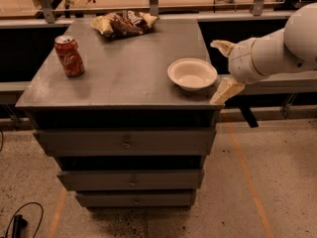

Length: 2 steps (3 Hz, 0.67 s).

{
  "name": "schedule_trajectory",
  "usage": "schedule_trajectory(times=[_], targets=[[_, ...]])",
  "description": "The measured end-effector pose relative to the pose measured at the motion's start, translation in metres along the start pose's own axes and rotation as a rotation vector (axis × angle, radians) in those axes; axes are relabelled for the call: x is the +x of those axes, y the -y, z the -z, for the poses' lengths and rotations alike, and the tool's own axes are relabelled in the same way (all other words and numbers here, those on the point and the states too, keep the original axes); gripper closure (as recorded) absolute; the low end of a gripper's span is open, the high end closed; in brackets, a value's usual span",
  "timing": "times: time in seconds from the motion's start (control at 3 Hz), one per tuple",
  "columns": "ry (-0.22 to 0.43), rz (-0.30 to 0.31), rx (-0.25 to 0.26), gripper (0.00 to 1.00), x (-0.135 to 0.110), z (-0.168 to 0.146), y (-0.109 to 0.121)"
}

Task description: Move paper bowl near coke can

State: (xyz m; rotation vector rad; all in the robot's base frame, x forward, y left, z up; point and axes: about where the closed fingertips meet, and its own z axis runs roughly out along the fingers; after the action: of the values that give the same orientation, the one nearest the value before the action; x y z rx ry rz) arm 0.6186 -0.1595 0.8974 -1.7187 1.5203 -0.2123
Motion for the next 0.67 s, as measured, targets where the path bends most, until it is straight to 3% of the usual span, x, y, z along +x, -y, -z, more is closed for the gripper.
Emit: schedule_trajectory(times=[0.33,0.67], targets=[[0.041,0.098,-0.015,0.22,-0.009,-0.013,-0.001],[0.067,0.168,-0.026,0.38,-0.014,-0.024,-0.001]])
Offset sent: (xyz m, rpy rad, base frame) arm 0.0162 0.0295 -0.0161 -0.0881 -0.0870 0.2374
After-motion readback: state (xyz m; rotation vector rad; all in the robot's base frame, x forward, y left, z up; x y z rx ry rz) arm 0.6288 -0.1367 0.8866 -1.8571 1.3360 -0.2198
